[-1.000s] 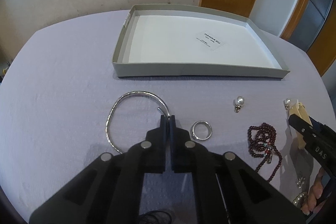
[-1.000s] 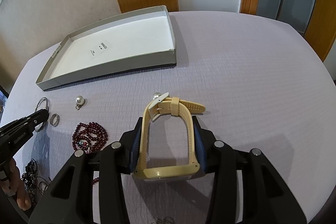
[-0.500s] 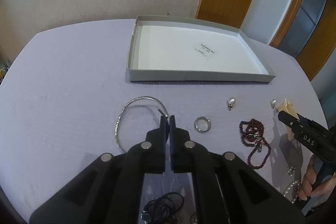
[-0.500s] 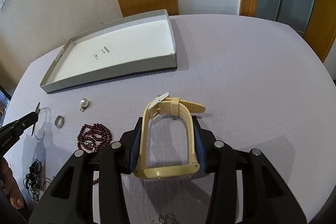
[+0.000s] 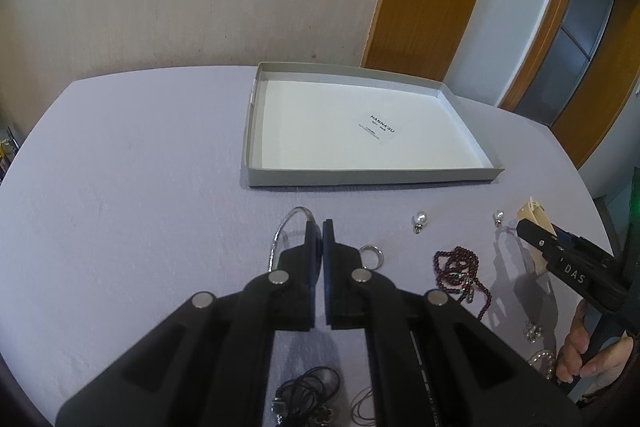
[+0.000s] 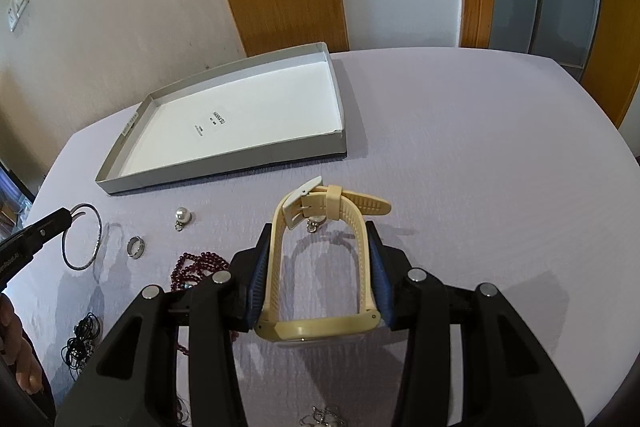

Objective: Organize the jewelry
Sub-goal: 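Grasp the silver bangle with the left gripper while the right gripper holds the watch, then carry the bangle and watch into the grey box with both grippers, then open both grippers to release the bangle and watch in the box, then grasp the pearl pendant with the right gripper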

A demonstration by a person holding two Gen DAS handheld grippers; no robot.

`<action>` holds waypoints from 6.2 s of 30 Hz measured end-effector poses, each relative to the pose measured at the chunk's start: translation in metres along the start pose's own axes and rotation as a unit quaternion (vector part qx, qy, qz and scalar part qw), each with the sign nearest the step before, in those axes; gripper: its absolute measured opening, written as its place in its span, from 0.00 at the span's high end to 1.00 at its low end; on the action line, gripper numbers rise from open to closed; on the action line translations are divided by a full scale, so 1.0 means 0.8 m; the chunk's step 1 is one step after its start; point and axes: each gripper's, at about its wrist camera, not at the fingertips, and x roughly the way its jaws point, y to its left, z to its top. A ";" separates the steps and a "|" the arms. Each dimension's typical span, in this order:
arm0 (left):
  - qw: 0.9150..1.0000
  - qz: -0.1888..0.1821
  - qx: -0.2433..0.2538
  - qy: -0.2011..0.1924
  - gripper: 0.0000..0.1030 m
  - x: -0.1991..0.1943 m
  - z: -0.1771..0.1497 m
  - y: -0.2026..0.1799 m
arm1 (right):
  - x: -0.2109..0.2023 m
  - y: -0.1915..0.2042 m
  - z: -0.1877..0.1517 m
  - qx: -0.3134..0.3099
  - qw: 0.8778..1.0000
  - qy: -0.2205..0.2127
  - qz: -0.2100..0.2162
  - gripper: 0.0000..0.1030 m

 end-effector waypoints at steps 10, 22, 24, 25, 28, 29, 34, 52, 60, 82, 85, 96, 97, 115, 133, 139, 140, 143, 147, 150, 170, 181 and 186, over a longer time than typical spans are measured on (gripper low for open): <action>1.000 -0.006 -0.005 -0.001 0.97 -0.004 0.002 0.006 | 0.000 0.001 -0.001 0.004 1.000 0.001 -0.002 0.56; 1.000 -0.004 -0.009 -0.015 1.00 -0.022 0.019 0.018 | -0.003 0.002 0.000 0.003 1.000 -0.001 -0.002 0.56; 1.000 -0.006 -0.006 0.007 0.99 -0.009 0.013 0.021 | -0.004 0.002 0.001 0.002 1.000 -0.001 -0.001 0.56; 1.000 -0.001 -0.007 0.016 0.99 -0.002 0.009 0.023 | -0.005 0.003 0.001 0.002 1.000 -0.001 -0.001 0.56; 0.999 0.003 -0.007 0.038 0.98 0.017 -0.006 0.027 | -0.005 0.004 0.001 0.001 1.000 0.000 -0.001 0.56; 0.999 0.006 -0.004 0.046 0.97 0.025 -0.011 0.027 | -0.005 0.004 0.002 0.001 1.000 0.000 -0.001 0.56; 0.997 0.017 0.001 0.070 0.75 0.047 -0.032 0.028 | -0.004 0.005 0.003 0.001 1.000 0.001 -0.002 0.56; 0.997 0.033 0.034 0.058 0.93 0.042 -0.053 -0.004 | -0.005 0.004 0.005 0.005 1.000 0.004 -0.001 0.56; 0.999 0.011 0.026 0.040 0.93 0.022 -0.045 0.003 | -0.007 0.003 0.007 0.007 1.000 0.002 0.001 0.56; 1.000 0.020 0.015 -0.005 0.93 -0.003 0.014 -0.003 | -0.021 0.021 0.035 -0.004 1.000 -0.017 0.010 0.56; 1.000 0.022 0.011 -0.005 0.93 0.000 0.021 -0.001 | -0.023 0.027 0.041 -0.010 1.000 -0.022 0.011 0.56; 0.999 0.031 0.003 -0.012 0.93 0.016 0.048 0.003 | -0.014 0.050 0.070 -0.032 0.999 -0.032 0.008 0.56; 0.999 0.033 0.004 -0.013 0.93 0.019 0.052 0.004 | -0.012 0.052 0.073 -0.033 0.999 -0.033 0.008 0.56; 0.999 0.052 -0.009 -0.005 0.93 0.092 0.111 0.017 | 0.080 0.080 0.131 -0.044 0.999 -0.003 0.012 0.56; 0.998 0.055 0.000 0.016 0.93 0.146 0.123 0.011 | 0.130 0.071 0.137 -0.032 0.999 0.016 -0.002 0.56; 0.998 0.052 0.001 0.023 0.90 0.155 0.126 0.009 | 0.135 0.067 0.139 -0.033 0.999 0.024 -0.001 0.51; 0.998 0.052 0.002 0.021 0.89 0.153 0.126 0.008 | 0.133 0.067 0.138 -0.034 0.999 0.022 0.000 0.50; 0.998 0.057 0.007 0.011 0.71 0.143 0.127 0.007 | 0.125 0.065 0.140 -0.034 0.999 0.015 0.000 0.43; 0.998 0.061 0.006 0.007 0.66 0.124 0.124 0.009 | 0.106 0.062 0.142 -0.032 0.999 0.004 0.005 0.38; 0.998 0.060 0.007 -0.001 0.63 0.102 0.118 0.011 | 0.081 0.059 0.137 -0.034 0.999 -0.004 0.009 0.38; 1.000 0.021 0.005 -0.001 0.42 0.004 -0.009 -0.004 | -0.008 0.005 0.028 -0.004 1.000 -0.006 -0.007 0.37; 1.000 0.028 -0.004 0.001 0.42 0.010 -0.017 0.007 | 0.043 0.011 0.023 -0.001 0.999 0.018 -0.044 0.45; 1.000 0.026 -0.005 0.006 0.42 0.015 -0.016 0.014 | 0.046 0.019 0.024 -0.012 0.998 0.016 -0.052 0.45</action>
